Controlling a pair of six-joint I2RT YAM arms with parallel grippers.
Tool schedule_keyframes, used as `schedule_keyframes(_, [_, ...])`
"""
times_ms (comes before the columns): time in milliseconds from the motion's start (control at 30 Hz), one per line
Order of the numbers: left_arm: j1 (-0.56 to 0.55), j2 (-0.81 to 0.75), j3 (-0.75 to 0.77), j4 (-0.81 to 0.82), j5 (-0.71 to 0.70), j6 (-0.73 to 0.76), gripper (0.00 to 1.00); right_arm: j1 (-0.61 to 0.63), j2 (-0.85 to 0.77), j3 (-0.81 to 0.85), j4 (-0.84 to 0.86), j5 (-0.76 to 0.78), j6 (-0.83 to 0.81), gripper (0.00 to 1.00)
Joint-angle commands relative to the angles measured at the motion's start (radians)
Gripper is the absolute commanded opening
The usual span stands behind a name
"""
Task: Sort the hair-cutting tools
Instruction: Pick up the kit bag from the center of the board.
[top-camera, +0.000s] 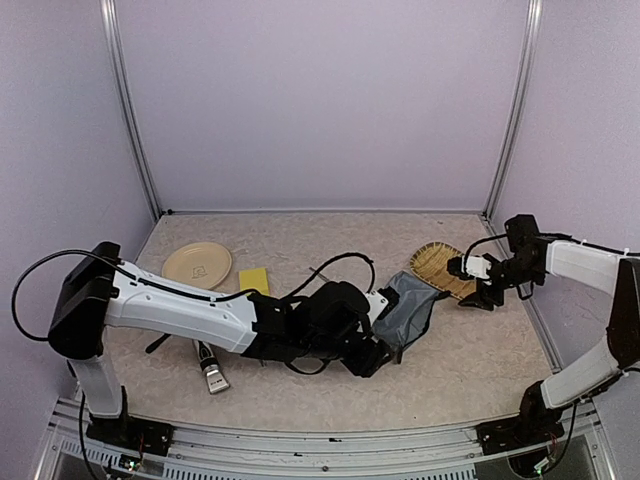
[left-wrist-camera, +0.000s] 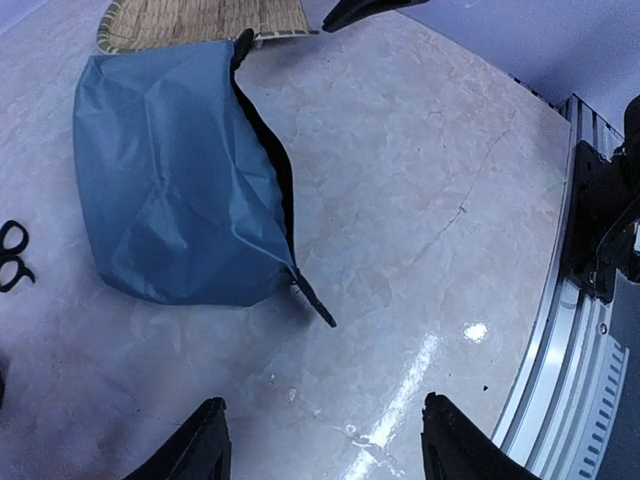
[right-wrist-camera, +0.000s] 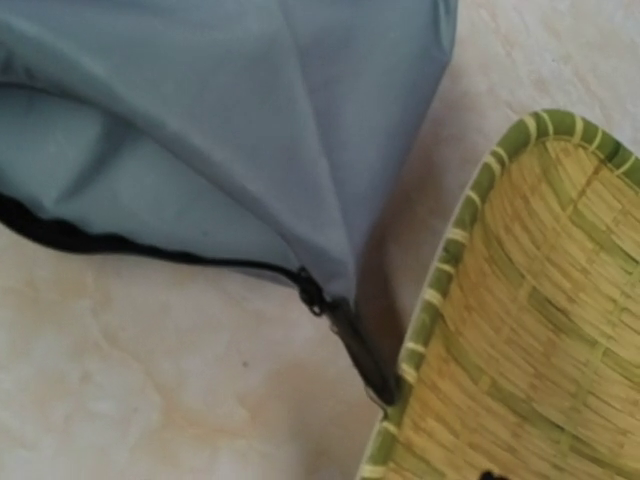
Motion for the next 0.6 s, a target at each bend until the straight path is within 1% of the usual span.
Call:
schedule_keyframes(0, [-0.020,0.113,0.131,0.019,0.038,-0.064,0.62,0.014,0.086,0.080,0.023,0.016,-0.041,0.67])
schedule_keyframes(33, [-0.022,0.143,0.159,0.011,0.030,-0.064,0.62,0.021,0.108,0.097,0.022,0.019,-0.038,0.66])
schedule_keyframes(233, [-0.017,0.292,0.318,-0.055,0.018,-0.178,0.58,0.056,0.199,0.149,0.036,0.038,-0.032,0.63])
schedule_keyframes(433, [-0.003,0.328,0.332,-0.052,0.056,-0.248,0.51,0.080,0.240,0.151,0.059,0.073,-0.045,0.62])
schedule_keyframes(533, [-0.003,0.331,0.318,-0.052,0.069,-0.255,0.52,0.093,0.261,0.155,0.061,0.086,-0.044,0.60])
schedule_keyframes(567, [-0.003,0.333,0.314,-0.052,0.069,-0.257,0.53,0.098,0.267,0.154,0.063,0.092,-0.043,0.59])
